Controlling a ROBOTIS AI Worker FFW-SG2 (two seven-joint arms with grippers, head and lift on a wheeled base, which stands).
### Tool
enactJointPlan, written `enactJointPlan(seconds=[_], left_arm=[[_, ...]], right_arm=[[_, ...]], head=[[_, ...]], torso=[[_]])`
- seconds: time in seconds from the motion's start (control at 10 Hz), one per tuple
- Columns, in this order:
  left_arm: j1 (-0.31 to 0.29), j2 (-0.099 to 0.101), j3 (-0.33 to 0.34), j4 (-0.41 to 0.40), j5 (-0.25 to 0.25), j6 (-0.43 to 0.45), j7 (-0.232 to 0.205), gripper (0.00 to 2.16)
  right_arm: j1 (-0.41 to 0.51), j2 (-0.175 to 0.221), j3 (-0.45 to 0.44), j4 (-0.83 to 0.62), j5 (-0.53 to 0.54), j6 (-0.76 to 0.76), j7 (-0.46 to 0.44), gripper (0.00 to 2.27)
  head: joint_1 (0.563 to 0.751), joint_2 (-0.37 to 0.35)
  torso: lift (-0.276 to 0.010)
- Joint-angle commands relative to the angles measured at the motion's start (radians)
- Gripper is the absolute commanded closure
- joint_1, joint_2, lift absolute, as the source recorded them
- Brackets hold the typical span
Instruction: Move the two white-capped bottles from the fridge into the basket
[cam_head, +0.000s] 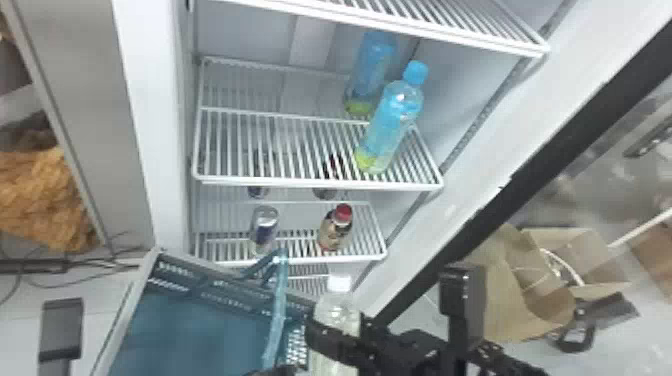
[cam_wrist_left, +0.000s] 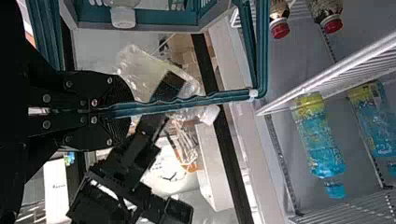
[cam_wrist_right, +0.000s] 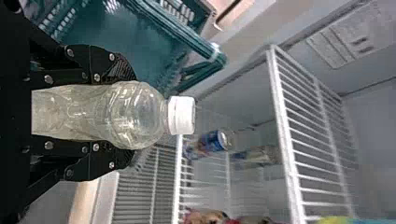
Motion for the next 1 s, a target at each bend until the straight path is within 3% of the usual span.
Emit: enactJointPlan(seconds=[0.0,0.6,0.8,0.9], left_arm=[[0.0,0.0,0.0,0.0,0.0,-0.001,0.0,1.19],[-0.007,0.0,-0.002,0.0,0.002,0.002,0.0,1.19],[-0.007,0.0,0.0,0.0,0.002,0.002,0.0,1.19],[-0.007,0.0,0.0,0.0,0.002,0.002,0.0,1.19]], right_arm=[[-0.051,-0.008,0.019,0.069,-0.028,0.006,0.027,0.9],[-0.166,-0.031,0.109,0.263,-0.178,-0.067,0.055,0.86],[-0.166,-0.031,0.109,0.26,-0.17,-0.08,0.059,0.27],[-0.166,-0.031,0.109,0.26,-0.168,-0.087,0.061,0.1]], head=[[0.695,-0.35],[0.695,-0.33],[0.695,-0.295],[0.695,-0.291]], torso=[[0.0],[0.0],[0.0],[0.0]])
